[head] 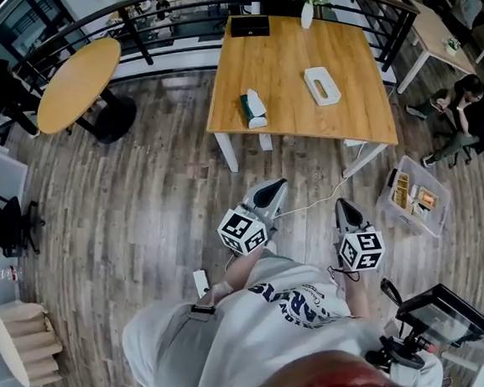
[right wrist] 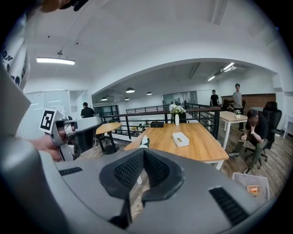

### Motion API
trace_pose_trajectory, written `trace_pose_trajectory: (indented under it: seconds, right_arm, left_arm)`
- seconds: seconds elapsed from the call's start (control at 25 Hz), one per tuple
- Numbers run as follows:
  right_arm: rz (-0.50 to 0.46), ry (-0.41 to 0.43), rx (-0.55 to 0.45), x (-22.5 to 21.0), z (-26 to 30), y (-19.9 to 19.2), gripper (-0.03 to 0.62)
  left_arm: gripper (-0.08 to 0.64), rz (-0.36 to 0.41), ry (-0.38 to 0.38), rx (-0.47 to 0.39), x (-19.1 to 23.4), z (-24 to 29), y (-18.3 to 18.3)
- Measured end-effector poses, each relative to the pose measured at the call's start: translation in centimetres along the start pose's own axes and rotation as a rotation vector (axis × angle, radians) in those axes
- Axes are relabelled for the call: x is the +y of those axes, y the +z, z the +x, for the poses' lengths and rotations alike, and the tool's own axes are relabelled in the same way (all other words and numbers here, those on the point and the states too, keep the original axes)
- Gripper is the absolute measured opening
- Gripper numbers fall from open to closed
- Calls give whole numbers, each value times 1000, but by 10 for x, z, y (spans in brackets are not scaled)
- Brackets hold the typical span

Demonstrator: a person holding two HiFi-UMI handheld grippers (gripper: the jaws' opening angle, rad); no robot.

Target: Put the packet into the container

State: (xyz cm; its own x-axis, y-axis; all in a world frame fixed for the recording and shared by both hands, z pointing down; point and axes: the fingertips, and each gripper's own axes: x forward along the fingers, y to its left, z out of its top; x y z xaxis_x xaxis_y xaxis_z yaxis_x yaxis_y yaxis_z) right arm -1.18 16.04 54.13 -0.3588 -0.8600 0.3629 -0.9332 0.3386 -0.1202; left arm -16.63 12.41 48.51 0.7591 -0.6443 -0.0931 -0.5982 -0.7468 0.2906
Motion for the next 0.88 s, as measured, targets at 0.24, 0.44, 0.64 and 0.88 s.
trace_pose_trajectory:
  seconds: [0.24,0.44,0.64,0.88]
  right_arm:
    - [15,-49,46,-5,9,-16,8]
    - [24,-60,59,-1,24,-11,8]
    - [-1,-40,60,10,36,-4,8]
    - [7,-69,44,4,40,-2,8]
  left_arm:
    - [5,-46,7,-7,29,-2,-21]
    - [5,-53,21,-9,56,-6,-16]
    - [5,-33,11,-12,73,-4,-8]
    - [5,-26,10,-22,82,-4,-7]
